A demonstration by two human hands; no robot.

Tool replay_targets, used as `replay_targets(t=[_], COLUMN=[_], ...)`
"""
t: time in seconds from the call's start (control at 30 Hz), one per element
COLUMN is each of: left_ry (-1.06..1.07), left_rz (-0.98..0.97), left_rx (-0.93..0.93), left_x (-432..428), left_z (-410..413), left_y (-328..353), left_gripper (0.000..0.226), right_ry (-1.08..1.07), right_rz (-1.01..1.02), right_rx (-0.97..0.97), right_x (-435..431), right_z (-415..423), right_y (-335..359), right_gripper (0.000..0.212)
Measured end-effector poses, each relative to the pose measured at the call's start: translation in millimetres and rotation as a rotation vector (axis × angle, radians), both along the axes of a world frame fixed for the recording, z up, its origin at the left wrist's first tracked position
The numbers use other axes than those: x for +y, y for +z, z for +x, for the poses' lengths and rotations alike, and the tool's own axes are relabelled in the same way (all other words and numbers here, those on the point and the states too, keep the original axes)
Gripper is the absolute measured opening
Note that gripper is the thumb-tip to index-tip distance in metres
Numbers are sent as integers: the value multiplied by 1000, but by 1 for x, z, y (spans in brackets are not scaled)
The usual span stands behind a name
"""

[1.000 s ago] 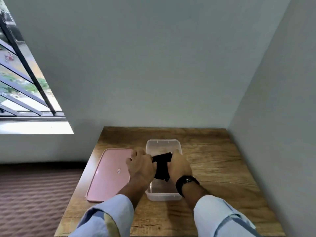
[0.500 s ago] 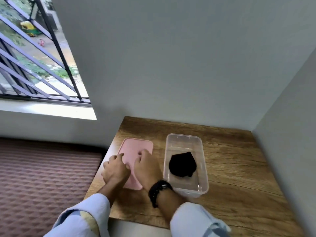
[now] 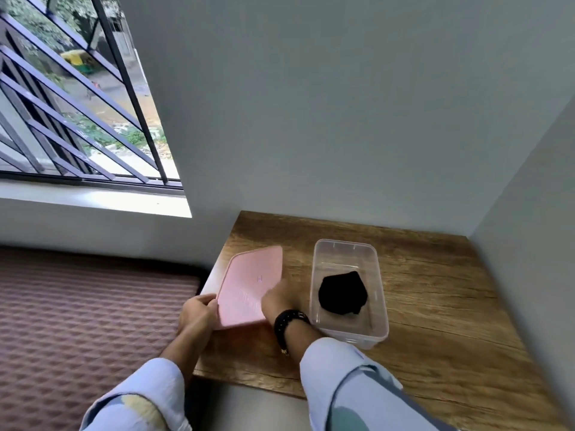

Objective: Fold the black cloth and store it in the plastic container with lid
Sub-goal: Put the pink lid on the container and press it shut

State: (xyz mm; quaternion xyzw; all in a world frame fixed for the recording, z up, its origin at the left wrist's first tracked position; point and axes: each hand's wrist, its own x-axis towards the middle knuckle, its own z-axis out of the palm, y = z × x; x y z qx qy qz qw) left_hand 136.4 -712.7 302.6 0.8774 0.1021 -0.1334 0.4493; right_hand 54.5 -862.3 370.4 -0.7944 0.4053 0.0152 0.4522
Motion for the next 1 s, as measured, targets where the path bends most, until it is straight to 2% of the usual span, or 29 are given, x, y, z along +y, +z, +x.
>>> replay_targets(t=[0.1, 0.2, 0.23, 0.33, 0.47, 0.6, 0.8, 0.9, 1.0], left_ry=[-15, -95, -143, -321, -457, -461, -568, -614, -677], left_rz=[-293, -396, -411, -356, -210, -106, 56, 27, 6], left_rx=[-56, -102, -96, -98, -122, -139, -182, -104, -62], left_x=[-19, -54, -67, -102, -131, -144, -153, -158, -161], left_z=[-18, -40, -48, -74, -102, -112, -104, -101, -95], left_y=[23, 52, 58, 67, 63, 59, 60, 58, 56], left_gripper=[20, 21, 27, 31, 31, 38, 38, 43, 56], right_ry=[53, 20, -27, -217, -279, -282, -221, -189, -198], right_rz=[-352, -639, -665, -612, -576, -404, -316, -281, -288], right_rx=[-144, -183, -190, -193, -18, 31, 0, 7, -45], right_x=[-11, -46, -62, -103, -134, -142, -151, -152, -153], right_z=[-10, -43, -56, -97, -131, -138, -131, -124, -124], right_y=[33, 54, 56, 43, 10, -9, -16, -18, -27], right_gripper=[31, 26, 27, 26, 34, 35, 37, 40, 39])
